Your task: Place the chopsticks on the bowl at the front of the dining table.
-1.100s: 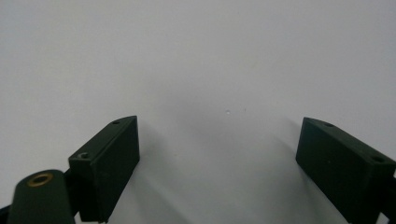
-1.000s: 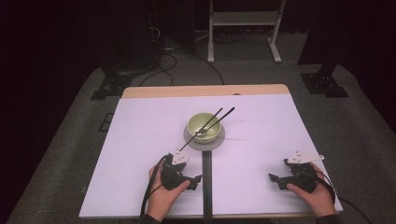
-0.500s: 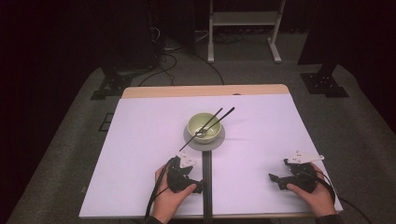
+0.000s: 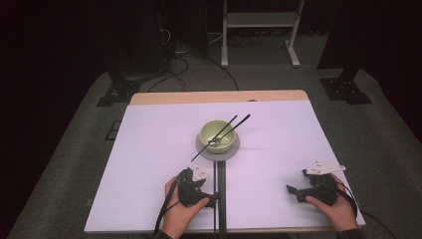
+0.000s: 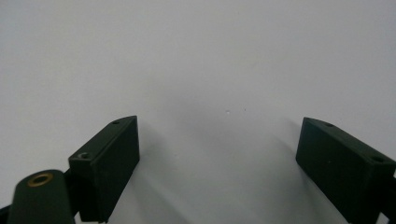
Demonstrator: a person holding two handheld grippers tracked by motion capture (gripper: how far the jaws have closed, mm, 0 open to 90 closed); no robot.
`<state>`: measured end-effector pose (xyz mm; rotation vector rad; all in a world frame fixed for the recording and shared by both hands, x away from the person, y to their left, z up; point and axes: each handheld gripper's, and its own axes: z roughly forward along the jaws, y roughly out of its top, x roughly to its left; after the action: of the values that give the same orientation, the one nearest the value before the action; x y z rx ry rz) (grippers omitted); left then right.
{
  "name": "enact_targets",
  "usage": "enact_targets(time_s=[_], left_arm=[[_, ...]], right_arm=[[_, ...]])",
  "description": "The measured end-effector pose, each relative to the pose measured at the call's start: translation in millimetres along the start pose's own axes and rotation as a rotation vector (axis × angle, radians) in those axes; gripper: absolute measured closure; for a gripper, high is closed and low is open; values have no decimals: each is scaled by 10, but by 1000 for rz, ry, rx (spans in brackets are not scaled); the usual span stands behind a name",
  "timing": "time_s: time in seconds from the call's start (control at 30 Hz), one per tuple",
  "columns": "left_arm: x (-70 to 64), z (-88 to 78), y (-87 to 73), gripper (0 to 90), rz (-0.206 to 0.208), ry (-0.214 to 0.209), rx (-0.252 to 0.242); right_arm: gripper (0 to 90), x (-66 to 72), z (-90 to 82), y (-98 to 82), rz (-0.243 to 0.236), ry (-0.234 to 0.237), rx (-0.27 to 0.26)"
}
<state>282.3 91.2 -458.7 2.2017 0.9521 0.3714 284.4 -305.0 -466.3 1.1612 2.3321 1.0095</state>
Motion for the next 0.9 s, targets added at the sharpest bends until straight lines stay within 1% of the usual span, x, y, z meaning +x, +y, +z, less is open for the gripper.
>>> enact_targets(time_s=[0.2, 0.27, 0.4, 0.6, 0.9], left_arm=[[-12, -43, -47, 82, 9, 17, 6], [-26, -51, -69, 82, 15, 28, 2], [-41, -62, -94, 82, 11, 34, -7], [-40, -68, -123, 82, 14, 33, -26], [-41, -119, -183, 82, 17, 30, -32]], right_arm=[[121, 0, 0, 0, 0, 0, 0], [121, 0, 0, 0, -1, 0, 0], [122, 0, 0, -1, -1, 0, 0], [122, 1, 0, 0, 0, -1, 0], [122, 1, 0, -1, -1, -1, -1]])
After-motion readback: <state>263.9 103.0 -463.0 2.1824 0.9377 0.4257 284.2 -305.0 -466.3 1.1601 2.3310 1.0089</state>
